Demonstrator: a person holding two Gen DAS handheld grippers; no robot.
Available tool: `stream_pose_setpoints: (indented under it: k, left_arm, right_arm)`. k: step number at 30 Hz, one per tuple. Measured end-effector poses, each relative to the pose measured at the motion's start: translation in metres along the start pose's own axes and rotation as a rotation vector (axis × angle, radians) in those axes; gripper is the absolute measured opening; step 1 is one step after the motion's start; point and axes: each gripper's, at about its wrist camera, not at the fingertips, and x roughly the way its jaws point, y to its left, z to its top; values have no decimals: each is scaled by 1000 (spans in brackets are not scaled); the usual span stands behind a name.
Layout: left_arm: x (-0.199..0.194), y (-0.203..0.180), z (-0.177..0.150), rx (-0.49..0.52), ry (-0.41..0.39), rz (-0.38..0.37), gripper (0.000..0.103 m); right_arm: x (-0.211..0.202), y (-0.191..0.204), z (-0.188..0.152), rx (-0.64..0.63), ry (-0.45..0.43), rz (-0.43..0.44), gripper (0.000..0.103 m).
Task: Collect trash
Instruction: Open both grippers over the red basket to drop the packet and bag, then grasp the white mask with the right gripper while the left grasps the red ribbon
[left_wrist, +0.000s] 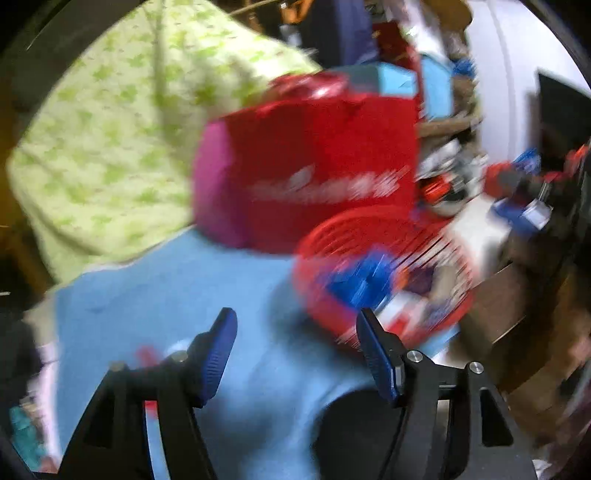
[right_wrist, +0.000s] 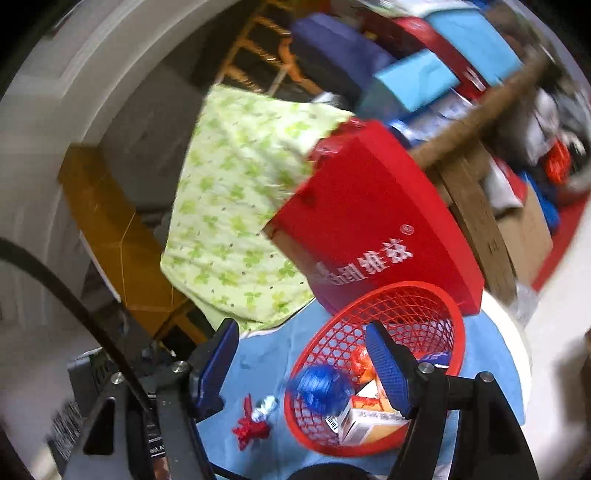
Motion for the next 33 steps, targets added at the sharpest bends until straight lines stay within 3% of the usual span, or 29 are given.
stream_pose_setpoints:
  k: [3,7,12,16,19,24,31,33]
  left_arm:
    - [-8,42,-41,-54,52,111,68]
    - [-21,110,-91,-202,113,225,68]
    - [-29,162,-134,-328,142,311,68]
    - [-19,182,-154,-415,172,287,68]
    - [-6,190,-162,-466,194,224,68]
    - [12,192,-167,-480,203,177,68]
    - [28,206,-170,-514,229,116,68]
    - [34,208,-167,-511,234,99,68]
  right_arm:
    - [16,22,-6,-3,41,63,74]
    - [46,65,-19,-66,125,135,74]
    - [97,108,-52,-135,264,169,74]
    - [167,126,-84,-146,432,120,73]
    - [228,126,-106,-119,553,78,73]
    - [335,108,-143,-2,774,27,58]
    - [442,84,-196,91,942,-131,53]
    - [460,79,-211,80,969,-155,42]
